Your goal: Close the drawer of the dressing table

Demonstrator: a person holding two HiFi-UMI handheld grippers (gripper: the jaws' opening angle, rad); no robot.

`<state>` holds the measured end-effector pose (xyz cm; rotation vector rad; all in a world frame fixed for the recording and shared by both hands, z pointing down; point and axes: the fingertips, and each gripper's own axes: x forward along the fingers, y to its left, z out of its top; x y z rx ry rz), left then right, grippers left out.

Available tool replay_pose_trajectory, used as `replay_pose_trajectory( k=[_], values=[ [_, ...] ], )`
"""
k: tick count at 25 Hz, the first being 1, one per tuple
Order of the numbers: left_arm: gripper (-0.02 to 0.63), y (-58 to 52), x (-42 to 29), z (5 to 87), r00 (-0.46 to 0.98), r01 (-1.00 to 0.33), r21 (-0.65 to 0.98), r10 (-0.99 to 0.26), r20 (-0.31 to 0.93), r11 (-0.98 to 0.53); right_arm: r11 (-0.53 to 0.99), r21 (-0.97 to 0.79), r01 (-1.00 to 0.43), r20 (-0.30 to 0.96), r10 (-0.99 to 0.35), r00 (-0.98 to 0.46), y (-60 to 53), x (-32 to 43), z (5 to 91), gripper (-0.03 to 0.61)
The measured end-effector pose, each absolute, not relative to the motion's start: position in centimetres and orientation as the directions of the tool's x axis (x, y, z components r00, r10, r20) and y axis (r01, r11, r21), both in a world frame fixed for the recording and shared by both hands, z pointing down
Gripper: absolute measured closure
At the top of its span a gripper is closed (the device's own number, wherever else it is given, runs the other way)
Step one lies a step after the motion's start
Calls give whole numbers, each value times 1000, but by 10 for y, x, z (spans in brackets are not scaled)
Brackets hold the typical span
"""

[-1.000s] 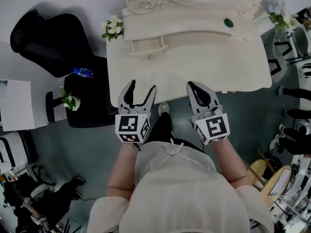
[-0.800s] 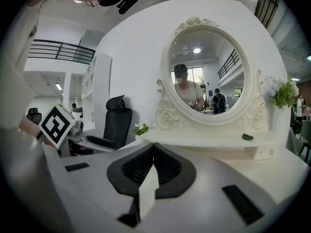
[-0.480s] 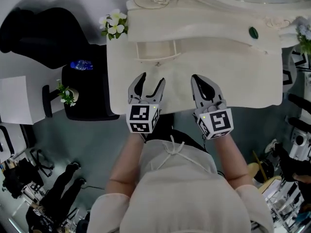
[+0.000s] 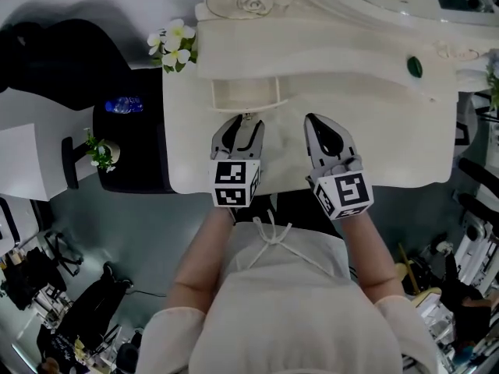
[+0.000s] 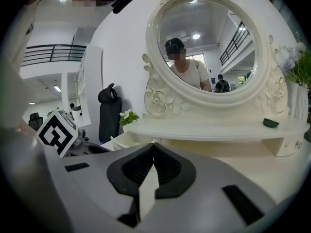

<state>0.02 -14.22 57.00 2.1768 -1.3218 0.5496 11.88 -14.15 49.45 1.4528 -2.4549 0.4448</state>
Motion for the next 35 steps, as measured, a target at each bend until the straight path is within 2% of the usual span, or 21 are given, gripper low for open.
replay_pose_trajectory(
  k=[4,7,17,35],
  values=[
    [450,-145,2,573,408,-912,235,-686,603,-337,489,-139,-861,373,-780,-503,-150,122,497,572],
    [507,-147,-4,574,370,-929,230,-696,615,-290,515,-136,-846,380,-762,-525,-158,124,495,572],
    [512,-154,0,575,387,-921,223,-673,631,-320,554,-150,-819,378,-734,-565,-180,136,490,572],
    [512,-205,-8,571,325,-943,164,-693,644,-291,585,-171,-793,374,-706,-601,-207,134,489,572]
  ],
)
